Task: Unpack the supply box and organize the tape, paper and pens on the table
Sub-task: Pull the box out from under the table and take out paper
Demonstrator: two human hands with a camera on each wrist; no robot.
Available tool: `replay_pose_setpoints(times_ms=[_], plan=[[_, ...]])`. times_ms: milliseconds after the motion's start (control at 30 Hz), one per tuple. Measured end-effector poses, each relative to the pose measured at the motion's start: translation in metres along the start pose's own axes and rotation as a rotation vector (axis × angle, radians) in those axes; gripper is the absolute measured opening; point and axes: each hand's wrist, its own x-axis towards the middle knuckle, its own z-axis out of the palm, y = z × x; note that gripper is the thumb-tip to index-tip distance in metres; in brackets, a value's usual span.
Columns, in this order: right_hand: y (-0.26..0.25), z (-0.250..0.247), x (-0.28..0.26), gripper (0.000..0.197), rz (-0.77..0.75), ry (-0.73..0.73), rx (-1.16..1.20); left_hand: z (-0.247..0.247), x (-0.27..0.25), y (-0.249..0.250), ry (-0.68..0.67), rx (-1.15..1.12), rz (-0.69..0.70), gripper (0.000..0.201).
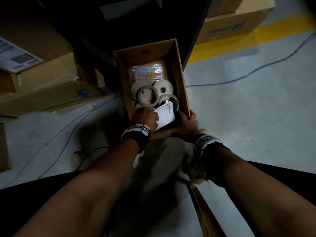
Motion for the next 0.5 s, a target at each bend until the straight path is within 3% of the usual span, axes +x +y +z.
replay_pose_setpoints(times_ms=[167, 267, 333, 400, 500], plan=[[-0.025, -0.020, -0.016, 0.118, 0.083, -0.082, -0.108, -0.028, -0.025, 0.002, 0.119, -0.430, -0.099, 0.037], [-0.062, -0.041, -0.036, 0.097, 0.090, 0.055, -0.078, -0.064, -0.048, 0.005, 0.176, -0.650, -0.109, 0.043], [-0.093, -0.065, -0.052, 0.064, -0.007, 0.199, 0.278, -0.096, -0.068, 0.006, 0.224, -0.740, -0.098, 0.044], [-0.128, -0.092, -0.078, 0.035, -0.118, 0.207, 0.697, -0.131, -0.096, 0.011, 0.281, -0.853, -0.053, 0.043], [-0.178, -0.130, -0.124, 0.024, -0.301, 0.130, 0.874, -0.180, -0.146, 0.022, 0.445, -1.019, 0.024, 0.039]])
